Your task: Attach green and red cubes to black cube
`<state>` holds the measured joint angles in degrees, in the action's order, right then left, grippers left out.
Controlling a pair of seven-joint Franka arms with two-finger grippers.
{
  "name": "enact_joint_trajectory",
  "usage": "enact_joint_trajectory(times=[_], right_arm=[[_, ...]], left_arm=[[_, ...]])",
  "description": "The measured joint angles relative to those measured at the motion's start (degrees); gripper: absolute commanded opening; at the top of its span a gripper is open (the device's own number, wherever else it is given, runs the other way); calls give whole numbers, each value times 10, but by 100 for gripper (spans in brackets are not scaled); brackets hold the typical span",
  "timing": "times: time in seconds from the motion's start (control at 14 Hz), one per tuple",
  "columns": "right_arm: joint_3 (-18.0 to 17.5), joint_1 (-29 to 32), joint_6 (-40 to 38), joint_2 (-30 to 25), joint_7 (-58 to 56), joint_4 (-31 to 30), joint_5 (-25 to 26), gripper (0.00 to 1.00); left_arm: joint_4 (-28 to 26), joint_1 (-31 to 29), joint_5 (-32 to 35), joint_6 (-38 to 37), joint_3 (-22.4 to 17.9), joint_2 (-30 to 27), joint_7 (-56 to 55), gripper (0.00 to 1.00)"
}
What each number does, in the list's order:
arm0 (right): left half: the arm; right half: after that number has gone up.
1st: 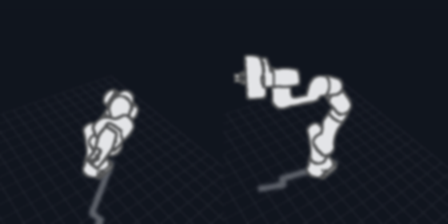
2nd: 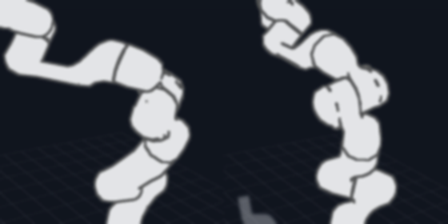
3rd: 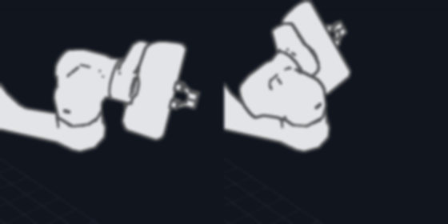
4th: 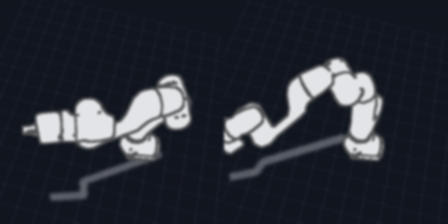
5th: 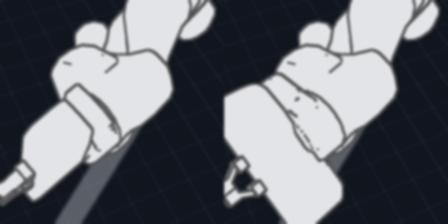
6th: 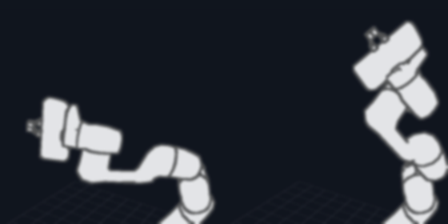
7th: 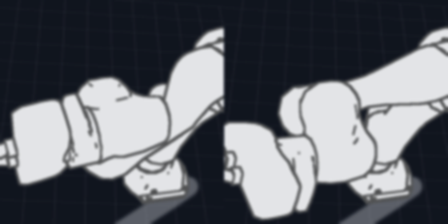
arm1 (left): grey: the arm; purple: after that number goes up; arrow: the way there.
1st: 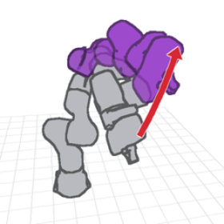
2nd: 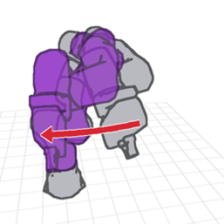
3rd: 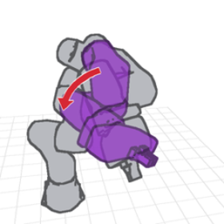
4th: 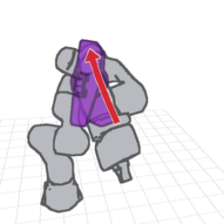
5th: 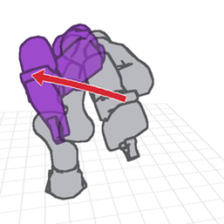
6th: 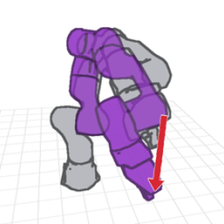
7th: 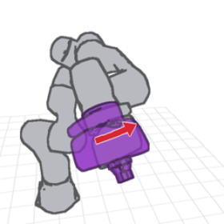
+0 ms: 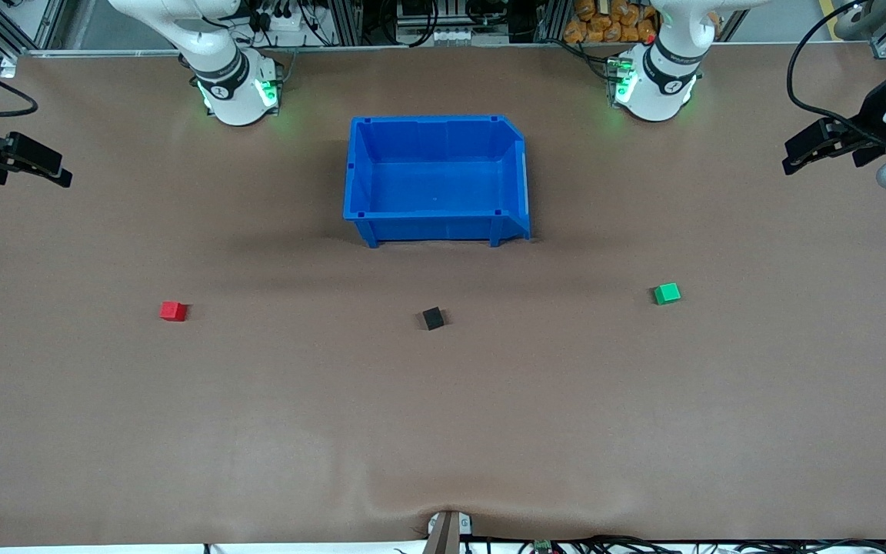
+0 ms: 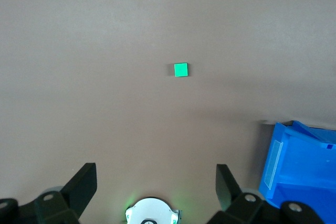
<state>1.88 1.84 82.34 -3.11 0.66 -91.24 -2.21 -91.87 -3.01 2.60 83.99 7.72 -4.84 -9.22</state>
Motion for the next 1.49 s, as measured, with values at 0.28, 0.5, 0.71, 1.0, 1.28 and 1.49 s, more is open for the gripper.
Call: enact_joint_trajectory(times=[0.28,0.5,0.71,1.0,1.28,1.49], right_arm=[[0,0,0,0,0,0,0,100],[0,0,0,2,-2,0,0,100],[0,0,2,9,-34,-2,0,100],[2,14,27,23,-124,-14,0,100],[2,38,74,35,-210,-54,-17,100],[3,69,126,37,-296,-103,-45,100]], left_arm=[[0,0,0,0,0,1,0,100],[0,2,4,0,2,11,0,100],[2,1,6,0,2,31,0,100],[4,2,6,0,3,37,0,100],[8,2,6,-1,13,27,0,100],[3,2,6,-4,14,23,0,100]])
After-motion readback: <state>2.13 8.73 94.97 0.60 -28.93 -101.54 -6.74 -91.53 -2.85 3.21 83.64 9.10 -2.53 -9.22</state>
